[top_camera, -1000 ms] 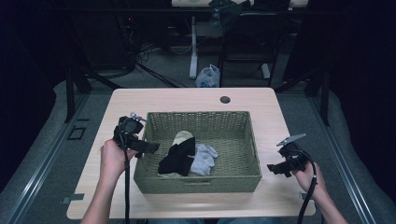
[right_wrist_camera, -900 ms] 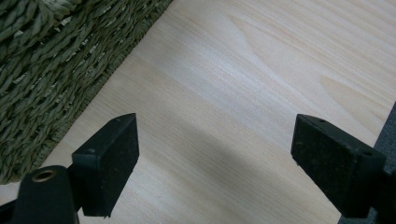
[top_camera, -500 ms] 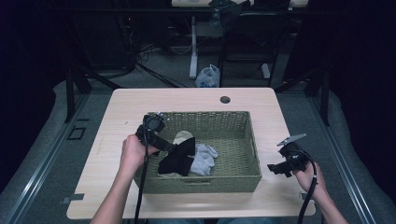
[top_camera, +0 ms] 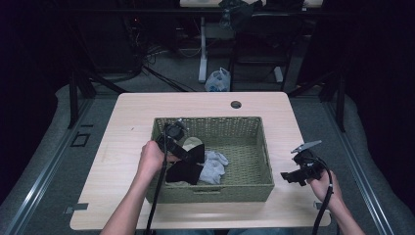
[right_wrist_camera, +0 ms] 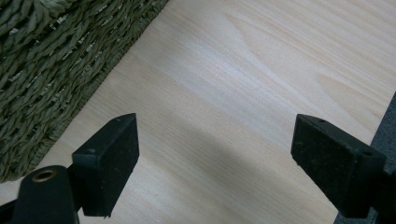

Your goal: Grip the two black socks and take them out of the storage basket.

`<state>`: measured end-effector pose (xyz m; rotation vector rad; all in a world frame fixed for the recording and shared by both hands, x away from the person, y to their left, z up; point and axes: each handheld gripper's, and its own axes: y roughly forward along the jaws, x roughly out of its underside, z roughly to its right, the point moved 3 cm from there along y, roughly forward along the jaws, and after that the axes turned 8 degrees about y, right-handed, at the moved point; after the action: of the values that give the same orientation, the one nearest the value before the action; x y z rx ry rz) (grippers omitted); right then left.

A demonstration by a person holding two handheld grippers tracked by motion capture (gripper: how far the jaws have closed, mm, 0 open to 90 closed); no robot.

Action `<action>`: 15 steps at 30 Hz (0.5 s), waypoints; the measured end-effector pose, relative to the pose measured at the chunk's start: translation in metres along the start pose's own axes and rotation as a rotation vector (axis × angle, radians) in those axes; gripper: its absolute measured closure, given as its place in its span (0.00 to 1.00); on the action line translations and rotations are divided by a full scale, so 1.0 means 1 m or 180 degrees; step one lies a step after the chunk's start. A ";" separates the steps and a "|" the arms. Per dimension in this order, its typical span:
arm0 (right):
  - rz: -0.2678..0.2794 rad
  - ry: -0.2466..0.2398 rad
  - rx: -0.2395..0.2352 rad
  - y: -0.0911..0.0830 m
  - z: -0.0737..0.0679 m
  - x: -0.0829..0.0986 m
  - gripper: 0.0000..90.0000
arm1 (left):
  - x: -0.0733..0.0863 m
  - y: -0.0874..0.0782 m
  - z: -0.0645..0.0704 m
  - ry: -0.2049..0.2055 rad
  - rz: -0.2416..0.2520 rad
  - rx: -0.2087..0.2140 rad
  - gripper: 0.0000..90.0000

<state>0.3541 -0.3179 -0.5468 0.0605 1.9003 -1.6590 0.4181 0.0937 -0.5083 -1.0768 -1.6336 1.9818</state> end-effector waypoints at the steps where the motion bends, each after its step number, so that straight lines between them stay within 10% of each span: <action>1: 0.0000 0.0002 -0.0006 0.000 0.000 0.000 0.16 | 0.000 0.002 0.001 0.0008 -0.0024 0.0018 0.36; 8: 0.0008 0.0010 0.0001 0.000 0.000 0.000 0.16 | -0.001 0.012 0.006 0.0122 -0.0156 -0.0010 0.48; 15: 0.0009 0.0005 0.0013 0.000 0.001 0.001 0.16 | 0.002 0.017 0.009 0.0175 -0.0167 -0.0006 0.83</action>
<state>0.3536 -0.3193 -0.5469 0.0662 1.8971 -1.6614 0.4135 0.0851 -0.5245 -1.0685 -1.6188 1.9015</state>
